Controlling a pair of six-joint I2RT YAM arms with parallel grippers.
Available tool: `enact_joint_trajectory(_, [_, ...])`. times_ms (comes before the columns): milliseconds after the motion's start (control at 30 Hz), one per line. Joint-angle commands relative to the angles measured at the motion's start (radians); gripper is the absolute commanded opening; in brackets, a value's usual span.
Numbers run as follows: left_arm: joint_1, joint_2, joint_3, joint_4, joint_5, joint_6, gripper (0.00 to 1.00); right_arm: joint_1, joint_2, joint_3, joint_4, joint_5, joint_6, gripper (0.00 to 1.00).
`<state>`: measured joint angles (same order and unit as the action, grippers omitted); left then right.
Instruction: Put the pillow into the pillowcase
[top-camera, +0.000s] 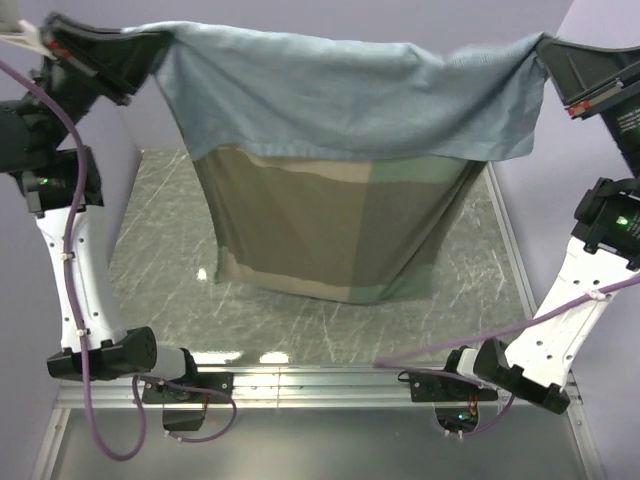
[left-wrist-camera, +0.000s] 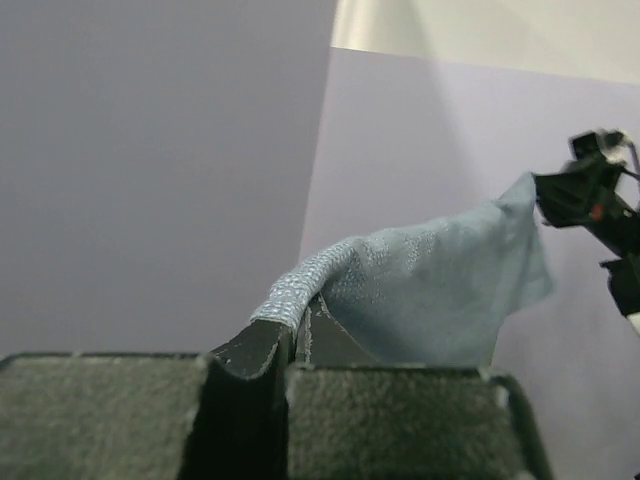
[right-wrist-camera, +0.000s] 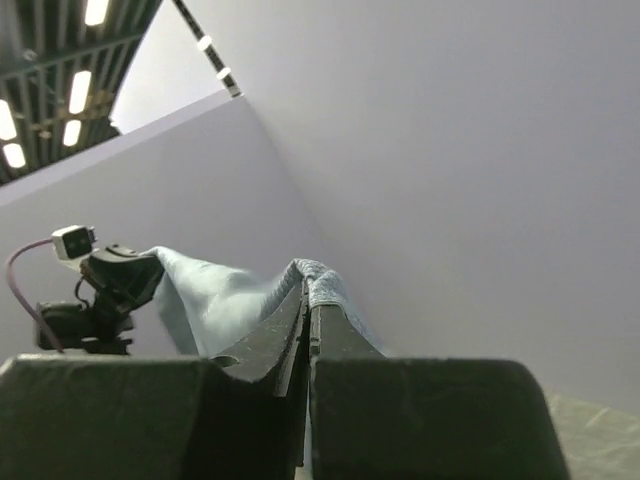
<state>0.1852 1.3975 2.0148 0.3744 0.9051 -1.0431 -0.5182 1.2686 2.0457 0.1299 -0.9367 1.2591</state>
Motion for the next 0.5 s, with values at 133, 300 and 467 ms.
enact_joint_trajectory(133, [0.229,-0.041,-0.014,0.209,-0.097,-0.188,0.01,-0.141,0.023,0.084,0.206,0.007,0.189,0.00])
enact_joint_trajectory(300, [0.229,-0.132,-0.126,0.112,-0.124,-0.031,0.01,-0.140,-0.061,-0.039,0.206,0.012,0.120,0.00])
enact_joint_trajectory(467, [0.227,-0.097,-0.057,0.133,-0.129,-0.064,0.01,-0.138,-0.037,-0.013,0.215,0.039,0.115,0.00])
